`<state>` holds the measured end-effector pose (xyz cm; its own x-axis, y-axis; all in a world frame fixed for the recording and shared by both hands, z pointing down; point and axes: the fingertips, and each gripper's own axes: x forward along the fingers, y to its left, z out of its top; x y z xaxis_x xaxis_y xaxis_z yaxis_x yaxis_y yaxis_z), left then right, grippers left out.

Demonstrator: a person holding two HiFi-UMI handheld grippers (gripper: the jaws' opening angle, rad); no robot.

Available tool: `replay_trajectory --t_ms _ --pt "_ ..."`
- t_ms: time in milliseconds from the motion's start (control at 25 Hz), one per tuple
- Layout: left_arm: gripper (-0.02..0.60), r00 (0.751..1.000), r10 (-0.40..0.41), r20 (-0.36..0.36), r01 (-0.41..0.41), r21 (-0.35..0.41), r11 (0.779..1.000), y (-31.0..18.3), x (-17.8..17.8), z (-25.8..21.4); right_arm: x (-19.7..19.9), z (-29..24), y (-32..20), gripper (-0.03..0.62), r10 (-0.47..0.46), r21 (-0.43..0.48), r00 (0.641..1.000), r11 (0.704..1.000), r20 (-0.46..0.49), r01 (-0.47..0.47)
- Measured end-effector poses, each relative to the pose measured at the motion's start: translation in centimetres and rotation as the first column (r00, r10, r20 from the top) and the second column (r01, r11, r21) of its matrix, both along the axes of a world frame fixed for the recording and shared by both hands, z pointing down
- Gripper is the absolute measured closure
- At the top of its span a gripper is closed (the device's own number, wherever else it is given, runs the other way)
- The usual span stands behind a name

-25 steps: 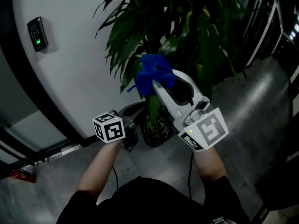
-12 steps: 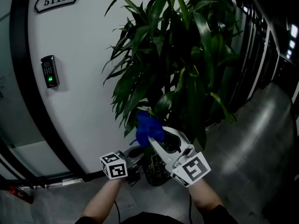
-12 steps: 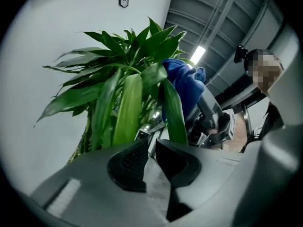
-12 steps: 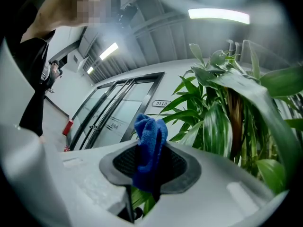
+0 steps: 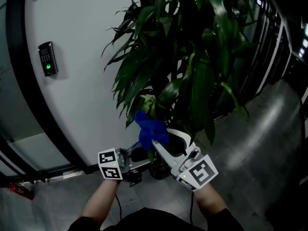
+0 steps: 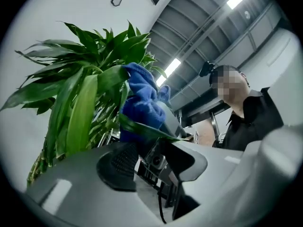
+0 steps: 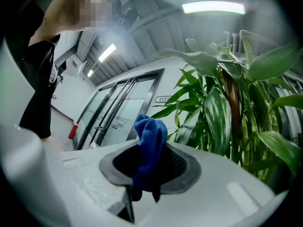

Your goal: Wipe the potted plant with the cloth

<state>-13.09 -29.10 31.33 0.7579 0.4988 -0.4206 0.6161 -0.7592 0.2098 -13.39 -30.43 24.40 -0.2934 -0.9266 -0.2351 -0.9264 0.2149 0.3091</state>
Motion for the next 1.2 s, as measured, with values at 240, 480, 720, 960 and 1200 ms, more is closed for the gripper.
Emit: replay_trajectory --t_ms 240,480,720,960,1200 --pt "0.388 1.000 -0.016 0.009 0.014 0.177 0.984 1.9 -0.4 -0.2 -0.9 0.8 1.2 0.482 -0.004 -0.027 1.000 1.000 -0.029 0.003" --pt "0.385 0.999 -0.026 0.019 0.019 0.276 0.961 3.2 -0.5 0.4 -1.9 1.6 2.4 0.482 -0.038 -0.079 0.997 0.996 -0.066 0.033" --pt "0.373 0.998 -0.016 0.060 -0.004 0.330 0.944 3.9 -0.5 2.2 -3.2 3.2 3.1 0.482 -0.098 -0.158 0.989 0.984 -0.110 0.080" --pt "0.373 0.998 -0.011 0.058 -0.010 0.340 0.940 4.7 -0.8 2.6 -3.6 3.8 3.8 0.482 -0.091 -0.172 0.991 0.982 -0.099 0.073" --pt "0.373 0.997 -0.015 0.070 -0.008 0.314 0.949 4.7 -0.9 3.2 -4.0 4.3 4.3 0.482 -0.101 -0.179 0.992 0.980 -0.071 0.087"
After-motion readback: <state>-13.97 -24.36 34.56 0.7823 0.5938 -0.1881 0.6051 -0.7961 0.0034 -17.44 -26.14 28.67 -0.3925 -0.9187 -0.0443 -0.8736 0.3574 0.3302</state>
